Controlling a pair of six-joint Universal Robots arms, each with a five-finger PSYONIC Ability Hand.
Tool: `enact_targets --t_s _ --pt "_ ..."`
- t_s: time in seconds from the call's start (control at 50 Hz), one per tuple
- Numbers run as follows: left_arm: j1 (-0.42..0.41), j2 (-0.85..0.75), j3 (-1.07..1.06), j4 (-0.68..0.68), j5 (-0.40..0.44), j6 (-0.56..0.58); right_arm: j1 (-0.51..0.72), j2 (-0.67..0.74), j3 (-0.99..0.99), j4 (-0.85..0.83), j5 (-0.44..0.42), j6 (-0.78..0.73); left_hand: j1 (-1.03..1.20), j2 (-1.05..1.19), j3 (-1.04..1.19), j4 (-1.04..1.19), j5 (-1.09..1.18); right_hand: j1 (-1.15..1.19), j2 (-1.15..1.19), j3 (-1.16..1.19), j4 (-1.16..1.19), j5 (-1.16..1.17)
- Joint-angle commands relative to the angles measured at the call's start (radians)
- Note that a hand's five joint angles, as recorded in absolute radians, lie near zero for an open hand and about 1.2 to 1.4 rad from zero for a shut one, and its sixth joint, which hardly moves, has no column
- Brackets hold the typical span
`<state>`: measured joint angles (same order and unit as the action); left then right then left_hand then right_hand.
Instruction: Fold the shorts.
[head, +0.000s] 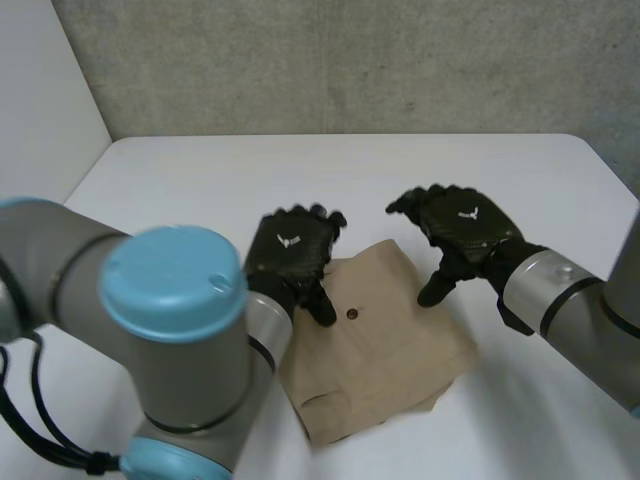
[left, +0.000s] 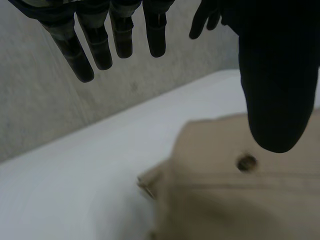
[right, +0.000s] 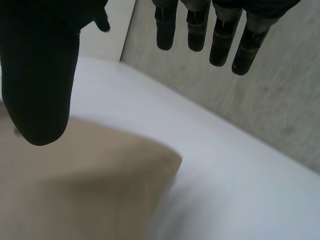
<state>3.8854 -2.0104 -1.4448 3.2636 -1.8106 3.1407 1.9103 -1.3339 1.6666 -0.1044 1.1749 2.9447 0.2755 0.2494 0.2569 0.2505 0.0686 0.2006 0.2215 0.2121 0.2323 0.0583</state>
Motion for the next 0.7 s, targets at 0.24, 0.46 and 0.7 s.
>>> enact_targets --t_s 0.24,0.46,0.7 --pt "-0.075 -0.229 -0.011 -0.055 -0.082 -0.110 -0.008 0.320 -0.151 0.221 0.025 -0.222 -0.006 0.020 0.012 0.019 0.026 -0.026 -0.047 -0.038 -0.058 -0.058" --pt "-0.061 -0.087 0.018 -0.081 -0.075 -0.053 0.003 0.173 -0.171 0.187 0.109 -0.228 -0.047 -0.021 -0.029 -0.022 -0.015 -0.026 -0.047 -0.038 -0.058 -0.058" --pt "0.182 0.280 0.131 -0.200 -0.020 -0.036 -0.008 -0.126 -0.243 0.031 0.399 0.119 -0.015 0.011 0.003 0.010 0.017 -0.026 -0.047 -0.038 -0.058 -0.058"
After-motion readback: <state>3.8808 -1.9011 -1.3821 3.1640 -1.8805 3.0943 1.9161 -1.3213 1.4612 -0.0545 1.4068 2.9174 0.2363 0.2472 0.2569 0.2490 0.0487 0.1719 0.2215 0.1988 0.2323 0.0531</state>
